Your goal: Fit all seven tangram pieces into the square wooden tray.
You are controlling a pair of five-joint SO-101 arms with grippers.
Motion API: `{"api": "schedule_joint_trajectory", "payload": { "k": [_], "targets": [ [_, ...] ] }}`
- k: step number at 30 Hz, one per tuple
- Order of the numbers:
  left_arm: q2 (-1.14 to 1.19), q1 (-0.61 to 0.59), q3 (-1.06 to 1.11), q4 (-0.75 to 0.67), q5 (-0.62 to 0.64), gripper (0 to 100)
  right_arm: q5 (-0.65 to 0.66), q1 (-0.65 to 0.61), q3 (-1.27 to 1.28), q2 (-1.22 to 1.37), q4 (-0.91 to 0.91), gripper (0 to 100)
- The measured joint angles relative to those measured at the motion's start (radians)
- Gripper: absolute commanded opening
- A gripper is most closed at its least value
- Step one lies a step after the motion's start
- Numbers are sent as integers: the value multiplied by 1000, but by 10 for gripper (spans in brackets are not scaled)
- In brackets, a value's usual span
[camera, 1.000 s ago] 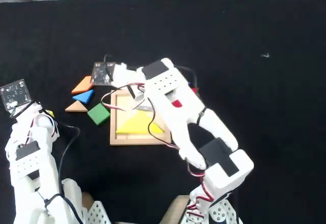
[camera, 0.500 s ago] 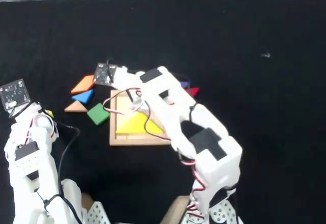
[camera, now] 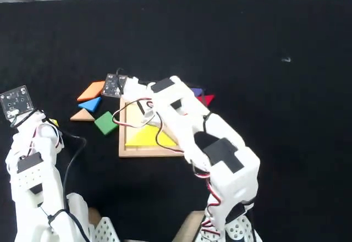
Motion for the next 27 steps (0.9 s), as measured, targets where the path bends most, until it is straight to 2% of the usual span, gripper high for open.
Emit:
{"api": "schedule_joint_trajectory", "payload": {
  "k": [13,18,21,27],
  "targets": [
    [0,0,0,0,0,116,0,-11,9,-49,109,11],
    [0,0,0,0,0,116,0,-3,11,-180,129,11],
    [0,0,0,0,0,116,-31,58,14,-327,137,11],
    [0,0,0,0,0,116,-244,261,138,-649,137,11]
  ]
}}
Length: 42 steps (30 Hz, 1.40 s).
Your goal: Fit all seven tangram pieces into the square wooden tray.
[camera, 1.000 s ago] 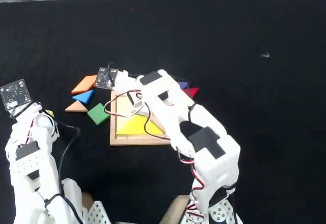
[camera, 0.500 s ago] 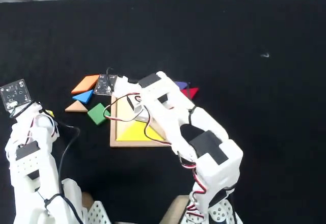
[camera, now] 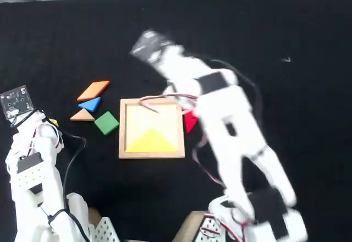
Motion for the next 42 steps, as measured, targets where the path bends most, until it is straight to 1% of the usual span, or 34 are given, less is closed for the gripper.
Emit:
{"api": "schedule_joint_trajectory", "payload": {
  "k": [2,4,6,8,9,11,12,14,15,17,18,22,26,31,35,42],
  "targets": [
    [0,0,0,0,0,116,-57,52,74,-66,-12,12],
    [0,0,0,0,0,116,-81,84,147,-80,-37,24],
    [0,0,0,0,0,116,-121,121,198,-77,-71,83],
    [0,0,0,0,0,116,-187,153,203,-41,-101,162],
    [0,0,0,0,0,116,-219,163,203,-15,-112,186],
    [0,0,0,0,0,116,-261,173,187,57,-118,164],
    [0,0,0,0,0,116,-267,173,164,100,-118,123],
    [0,0,0,0,0,116,-262,172,100,184,-115,22],
    [0,0,0,0,0,116,-244,164,52,232,-104,7],
    [0,0,0,0,0,116,-199,141,-43,327,-77,48],
    [0,0,0,0,0,116,-189,132,-100,377,-61,53],
    [0,0,0,0,0,116,-189,124,-328,575,15,8],
    [0,0,0,0,-2,116,-187,123,-537,755,83,14],
    [0,18,0,0,-2,116,-187,123,-747,950,101,14],
    [0,18,0,0,-2,116,-187,114,-870,1051,163,14],
    [0,18,0,0,-2,116,-186,63,-1073,1166,374,14]
  ]
}}
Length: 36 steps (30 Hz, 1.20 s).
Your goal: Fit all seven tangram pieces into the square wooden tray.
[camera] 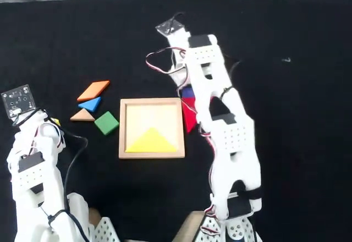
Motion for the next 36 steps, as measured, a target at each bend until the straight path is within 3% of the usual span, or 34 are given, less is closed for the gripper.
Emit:
{"api": "schedule_joint_trajectory", "payload": {
  "k": [6,19,26,36],
  "targets": [
    [0,0,0,0,0,116,8,2,-129,97,77,14],
    [0,0,0,0,0,116,166,5,-258,152,302,11],
    [0,0,0,0,0,116,227,86,-98,74,304,11],
    [0,0,0,0,0,116,308,117,322,-256,304,11]
  ]
}}
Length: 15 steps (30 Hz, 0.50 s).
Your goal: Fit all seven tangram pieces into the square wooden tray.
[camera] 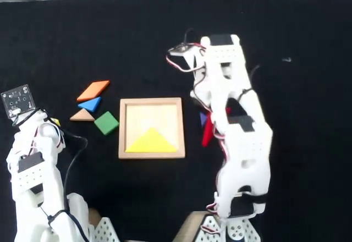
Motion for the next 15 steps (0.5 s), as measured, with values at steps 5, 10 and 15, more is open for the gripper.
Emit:
{"api": "schedule_joint_trajectory", "payload": {
  "k": [5,10,15],
  "targets": [
    [0,0,0,0,0,116,23,11,155,-110,-15,11],
    [0,0,0,0,0,116,23,66,184,-167,-52,11],
    [0,0,0,0,0,116,23,110,184,-221,-58,11]
  ]
}}
